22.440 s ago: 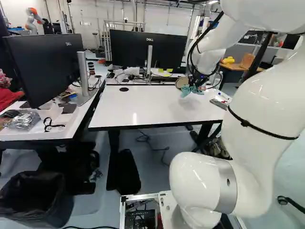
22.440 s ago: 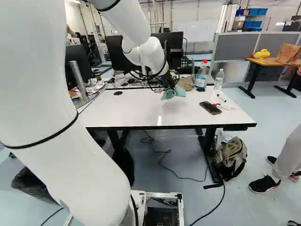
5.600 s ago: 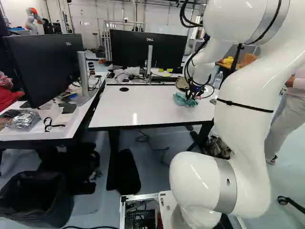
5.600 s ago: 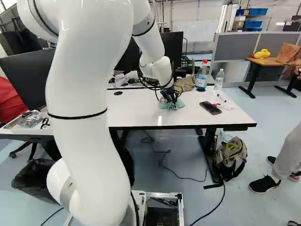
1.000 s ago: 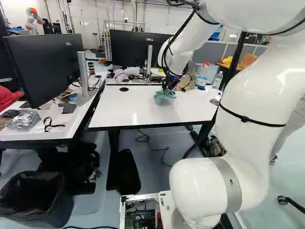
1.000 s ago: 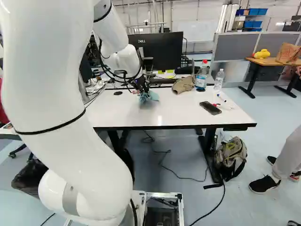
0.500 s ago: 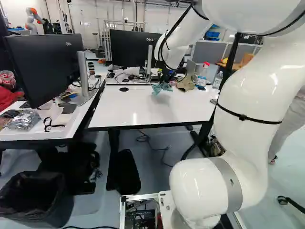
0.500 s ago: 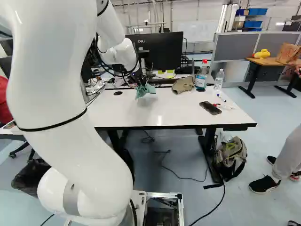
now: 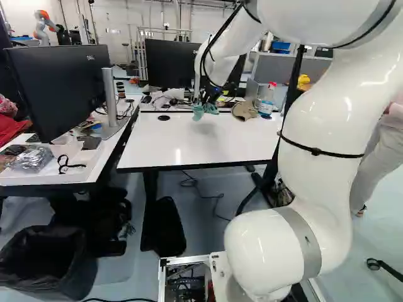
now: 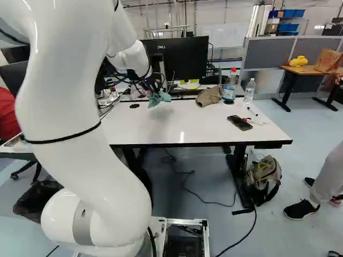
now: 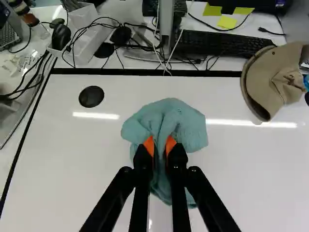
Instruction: Clean the table with the green towel
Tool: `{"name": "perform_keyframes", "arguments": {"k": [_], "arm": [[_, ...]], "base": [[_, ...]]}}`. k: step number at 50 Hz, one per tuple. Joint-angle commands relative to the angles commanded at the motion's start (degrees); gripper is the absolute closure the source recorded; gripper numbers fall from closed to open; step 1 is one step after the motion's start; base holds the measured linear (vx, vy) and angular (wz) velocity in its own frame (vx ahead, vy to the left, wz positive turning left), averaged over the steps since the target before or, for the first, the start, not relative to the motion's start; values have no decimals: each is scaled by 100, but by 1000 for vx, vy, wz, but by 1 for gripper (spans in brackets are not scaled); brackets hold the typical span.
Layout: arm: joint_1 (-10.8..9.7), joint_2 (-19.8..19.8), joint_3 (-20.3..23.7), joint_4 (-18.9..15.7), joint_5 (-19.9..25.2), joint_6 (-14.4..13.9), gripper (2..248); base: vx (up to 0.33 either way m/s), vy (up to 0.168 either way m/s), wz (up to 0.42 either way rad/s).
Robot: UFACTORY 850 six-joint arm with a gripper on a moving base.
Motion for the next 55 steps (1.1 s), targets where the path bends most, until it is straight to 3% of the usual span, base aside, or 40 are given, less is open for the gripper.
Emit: {"name": "perform_keyframes", "arguments": {"k": [55], "arm": [[839,-808,-951,0,0,0,204]], "base": [[0,0,0]]}}
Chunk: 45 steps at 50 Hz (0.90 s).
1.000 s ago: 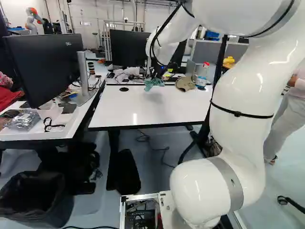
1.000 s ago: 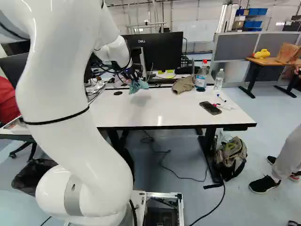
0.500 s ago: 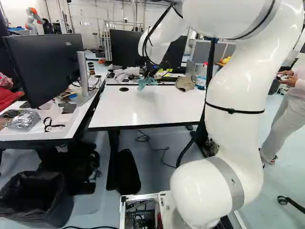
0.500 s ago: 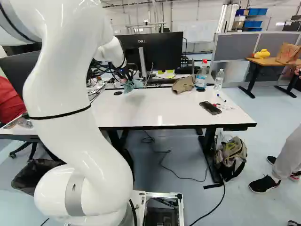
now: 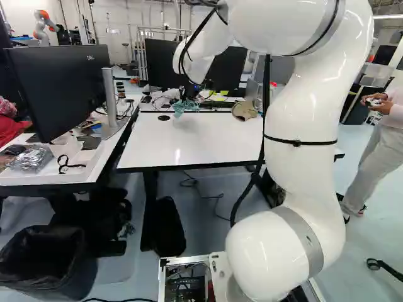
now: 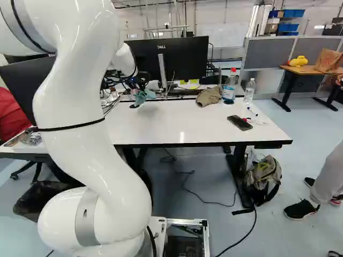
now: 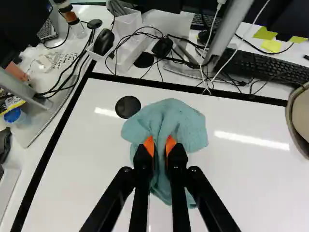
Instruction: Clean the table with the green towel
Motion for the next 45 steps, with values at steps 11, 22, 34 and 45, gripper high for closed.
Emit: {"name": "perform_keyframes", "arguments": {"k": [11,22,34,45], "arm": [[153,-178,-218,0,0,0,204],[300,-364,-448,0,0,0,204],[419,-496,-613,0,0,0,197],[419,-496,-613,0,0,0,131]], "base": [[0,0,0],[0,0,0],[0,0,0],[0,0,0]]}}
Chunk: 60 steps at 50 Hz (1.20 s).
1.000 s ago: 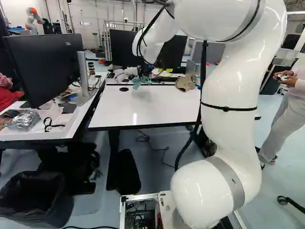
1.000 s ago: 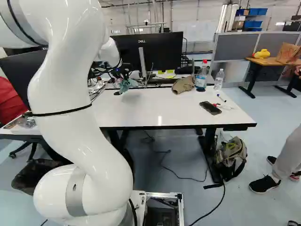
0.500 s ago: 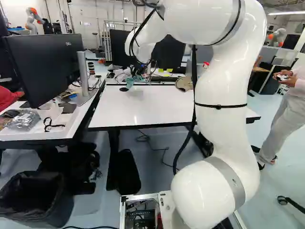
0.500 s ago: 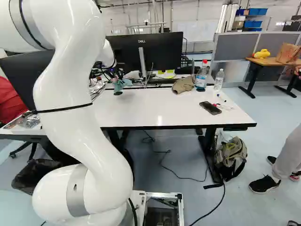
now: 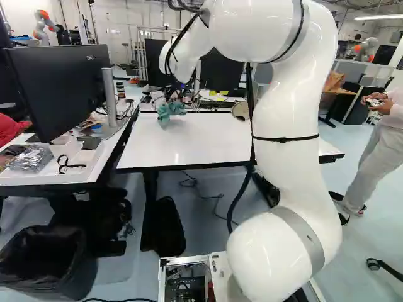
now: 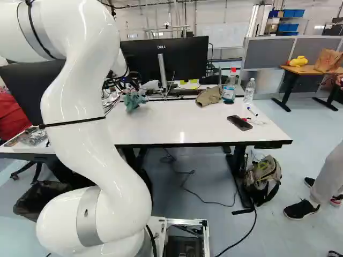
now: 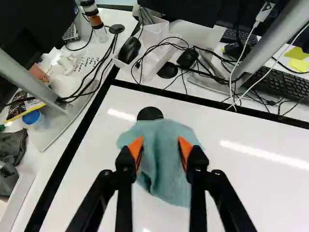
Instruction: Clean the table with the green towel
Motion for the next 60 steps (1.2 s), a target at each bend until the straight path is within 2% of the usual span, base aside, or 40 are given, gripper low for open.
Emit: {"name": "perform_keyframes", "arguments": {"k": [3,4,8,9,14,15,19,20,33,60], "arm": [[0,0,0,0,0,0,131],[0,0,0,0,0,0,97],[0,0,0,0,0,0,97],[0,0,0,0,0,0,60],[0,0,0,0,0,0,60],[0,0,0,0,0,0,22],[0,0,0,0,0,0,22],[0,0,0,0,0,0,3],[-22,28,35,0,0,0,3],[-338,550,680,0,0,0,3]], "base": [[0,0,0],[0,0,0],[0,0,0],[0,0,0],[0,0,0],[0,0,0],[0,0,0],[0,0,0],[0,0,0],[0,0,0]]}}
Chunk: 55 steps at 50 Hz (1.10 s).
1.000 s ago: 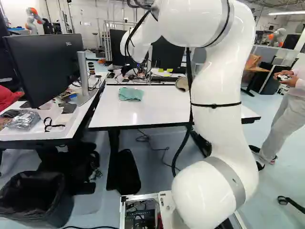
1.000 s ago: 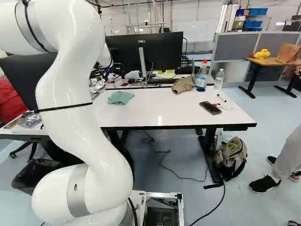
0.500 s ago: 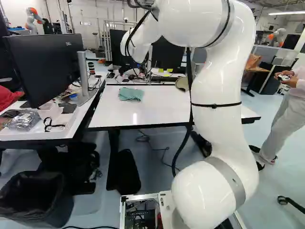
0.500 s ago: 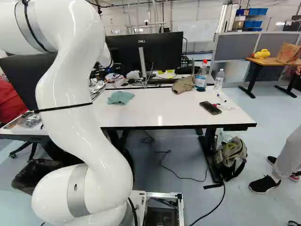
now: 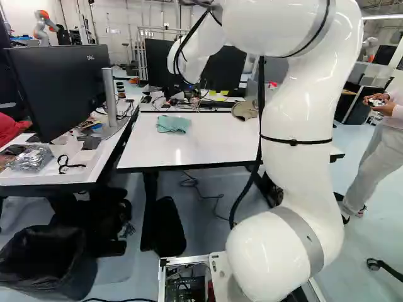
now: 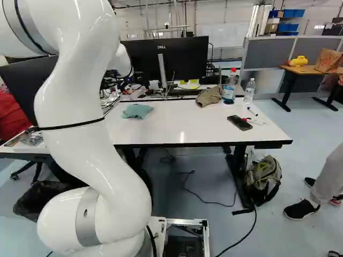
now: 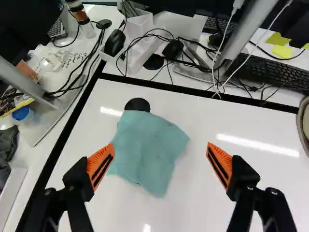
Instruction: Clean the table with the green towel
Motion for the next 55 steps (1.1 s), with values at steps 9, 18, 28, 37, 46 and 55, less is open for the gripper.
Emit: {"name": "perform_keyframes", "arguments": {"k": [9,18,28,37,46,55], "arm": [[-46,230,276,0,0,0,3],[-76,487,579,0,0,0,3],[-111,781,917,0,0,0,3],[-143,1050,1219,0,0,0,3],[-169,1319,1514,0,0,0,3],[-146,1578,1789,0,0,0,3]], "base": [[0,0,0],[0,0,0],[0,0,0],[0,0,0],[0,0,0],[0,0,0]]}}
